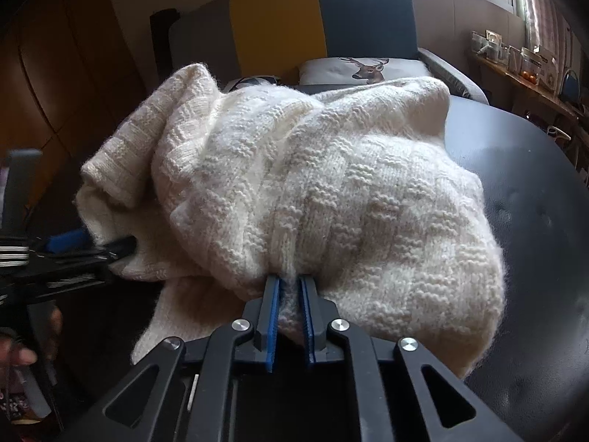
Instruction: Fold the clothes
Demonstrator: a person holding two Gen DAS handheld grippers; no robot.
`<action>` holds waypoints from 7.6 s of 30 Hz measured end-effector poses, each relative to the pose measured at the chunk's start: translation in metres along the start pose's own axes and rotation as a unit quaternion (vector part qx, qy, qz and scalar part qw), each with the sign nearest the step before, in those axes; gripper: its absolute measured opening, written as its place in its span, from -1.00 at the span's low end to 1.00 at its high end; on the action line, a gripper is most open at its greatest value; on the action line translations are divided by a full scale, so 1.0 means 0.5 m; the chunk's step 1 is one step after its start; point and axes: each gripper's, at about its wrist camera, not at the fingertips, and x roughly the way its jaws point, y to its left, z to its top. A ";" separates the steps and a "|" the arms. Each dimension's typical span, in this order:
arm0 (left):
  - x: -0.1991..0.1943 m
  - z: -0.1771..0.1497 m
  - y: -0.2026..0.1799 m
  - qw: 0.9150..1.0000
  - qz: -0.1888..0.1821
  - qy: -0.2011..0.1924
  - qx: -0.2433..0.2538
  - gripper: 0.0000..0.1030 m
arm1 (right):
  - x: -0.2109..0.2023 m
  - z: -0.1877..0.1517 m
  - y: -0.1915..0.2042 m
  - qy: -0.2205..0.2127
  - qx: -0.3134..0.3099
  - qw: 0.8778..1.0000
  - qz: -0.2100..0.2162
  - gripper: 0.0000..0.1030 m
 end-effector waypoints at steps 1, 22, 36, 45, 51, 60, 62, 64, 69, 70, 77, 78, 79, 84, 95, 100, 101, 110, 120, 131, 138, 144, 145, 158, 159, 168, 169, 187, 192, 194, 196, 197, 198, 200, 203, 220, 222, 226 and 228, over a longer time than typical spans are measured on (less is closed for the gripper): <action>0.004 0.006 0.002 1.000 -0.005 0.004 -0.003 1.00 | 0.001 0.001 0.000 0.000 0.000 1.000 -0.001 -0.78; -0.017 0.108 0.001 0.995 -0.025 -0.003 0.093 -0.85 | -0.007 -0.003 0.006 -0.001 0.014 1.000 -0.008 -0.75; -0.303 0.271 0.024 0.973 -0.012 -0.161 0.163 -0.87 | -0.097 0.073 -0.048 -0.055 0.023 0.997 -0.044 -0.57; -0.318 0.288 0.069 0.967 0.043 -0.152 0.201 -0.84 | -0.083 0.097 -0.144 -0.016 0.046 0.998 -0.051 -0.56; -0.200 0.204 0.114 0.983 0.028 -0.074 0.166 -0.28 | -0.084 0.084 -0.147 -0.004 0.051 0.999 -0.016 -0.50; -0.227 0.194 0.218 0.993 -0.037 -0.097 0.055 0.78 | -0.054 0.261 -0.139 -0.004 -0.030 0.999 -0.016 -0.23; -0.270 0.233 0.242 0.987 -0.043 -0.153 0.012 1.00 | -0.017 0.303 -0.127 0.019 -0.060 0.998 -0.029 -0.21; -0.283 0.274 0.248 0.982 -0.044 -0.183 -0.001 1.00 | 0.020 0.337 -0.119 0.034 -0.076 0.996 -0.035 -0.21; -0.179 0.379 0.166 0.988 -0.008 -0.123 0.097 1.00 | 0.118 0.407 -0.101 0.072 -0.114 0.990 -0.041 -0.16; -0.158 0.384 0.147 0.986 0.003 -0.109 0.124 1.00 | 0.136 0.416 -0.099 0.081 -0.120 0.989 -0.040 -0.14; 0.039 0.379 0.041 0.971 0.035 0.012 0.237 1.00 | 0.250 0.462 -0.110 0.155 -0.163 0.974 -0.037 0.14; 0.061 0.382 0.040 0.972 0.039 0.023 0.232 1.00 | 0.261 0.465 -0.114 0.164 -0.170 0.971 -0.039 0.23; 0.083 0.385 0.038 0.972 0.042 0.033 0.227 1.00 | 0.273 0.467 -0.117 0.173 -0.177 0.968 -0.043 0.27; 0.161 0.390 0.042 0.975 0.043 0.059 0.209 1.00 | 0.336 0.447 -0.134 0.220 -0.199 0.954 -0.051 0.57; 0.168 0.364 0.065 0.983 0.008 0.021 0.184 1.00 | 0.332 0.416 -0.202 0.167 -0.134 0.977 -0.012 0.93; 0.162 0.357 0.062 0.983 0.015 0.016 0.184 1.00 | 0.317 0.409 -0.203 0.143 -0.131 0.981 -0.013 0.86; 0.161 0.357 0.061 0.982 0.017 0.014 0.186 1.00 | 0.313 0.408 -0.201 0.137 -0.133 0.982 -0.013 0.79; 0.155 0.357 0.034 0.969 0.069 -0.011 0.237 1.00 | 0.300 0.377 -0.166 0.112 -0.150 0.982 -0.015 0.17; 0.153 0.358 0.025 0.960 0.092 -0.036 0.261 1.00 | 0.323 0.379 -0.180 0.103 -0.147 0.984 -0.007 0.10; 0.166 0.362 0.049 0.974 0.049 -0.036 0.220 0.97 | 0.317 0.373 -0.166 0.091 -0.144 0.985 -0.007 0.10; 0.141 0.293 -0.033 0.940 0.055 -0.071 0.330 -0.78 | 0.301 0.361 -0.147 0.064 -0.144 0.987 -0.022 -0.17; 0.122 0.313 0.020 0.964 0.001 -0.042 0.261 -0.80 | 0.279 0.338 -0.113 0.051 -0.168 0.983 -0.062 -0.61; 0.118 0.317 0.034 0.969 -0.013 -0.034 0.245 -0.80 | 0.274 0.335 -0.116 0.048 -0.164 0.983 -0.063 -0.62; -0.001 0.301 0.074 0.980 -0.084 -0.068 0.170 -0.84 | 0.056 0.367 -0.087 -0.065 -0.131 0.988 -0.049 -0.68; -0.021 0.303 0.078 0.979 -0.088 -0.077 0.164 -0.84 | 0.035 0.371 -0.082 -0.076 -0.130 0.987 -0.048 -0.68; -0.283 0.325 0.088 0.960 -0.140 -0.197 0.142 -0.84 | -0.179 0.424 -0.022 -0.176 -0.131 0.975 -0.023 -0.69; -0.315 0.326 0.089 0.956 -0.147 -0.210 0.143 -0.84 | -0.209 0.431 -0.011 -0.190 -0.133 0.973 -0.019 -0.69; -0.799 0.337 0.136 0.873 -0.252 -0.396 0.131 -0.91 | -0.608 0.514 0.205 -0.386 -0.169 0.906 0.045 -0.73; -0.925 0.309 0.149 0.838 -0.263 -0.455 0.144 -0.99 | -0.653 0.518 0.255 -0.410 -0.179 0.890 0.084 -0.73; -0.940 0.297 0.144 0.835 -0.250 -0.462 0.161 -0.99 | -0.663 0.519 0.284 -0.415 -0.193 0.885 0.091 -0.73; -0.915 0.289 0.148 0.848 -0.242 -0.444 0.163 -0.99 | -0.658 0.515 0.307 -0.415 -0.209 0.881 0.094 -0.73; -0.891 0.287 0.151 0.858 -0.235 -0.429 0.158 -0.96 | -0.651 0.514 0.316 -0.413 -0.214 0.880 0.096 -0.73; -0.868 0.285 0.155 0.868 -0.227 -0.414 0.152 -0.86 | -0.638 0.512 0.321 -0.411 -0.214 0.881 0.090 -0.73; -0.796 0.271 0.169 0.884 -0.222 -0.387 0.138 -0.35 | -0.607 0.511 0.324 -0.410 -0.212 0.883 0.084 -0.73; -0.688 0.249 0.191 0.906 -0.214 -0.346 0.114 0.32 | -0.542 0.529 0.295 -0.386 -0.182 0.900 0.086 -0.74; -0.272 0.111 0.269 0.972 -0.161 -0.168 0.038 0.45 | -0.013 0.489 0.000 -0.073 0.008 0.997 -0.033 -0.51; -0.240 0.094 0.275 0.976 -0.155 -0.152 0.033 0.45 | -0.037 0.435 0.006 -0.063 0.014 0.998 0.020 -0.45; -0.175 0.059 0.286 0.982 -0.142 -0.120 0.025 0.45 | -0.006 0.331 0.072 0.042 0.048 0.973 0.222 -0.40; -0.143 0.042 0.292 0.985 -0.135 -0.104 0.020 0.45 | 0.033 0.280 0.117 0.106 0.059 0.956 0.268 -0.40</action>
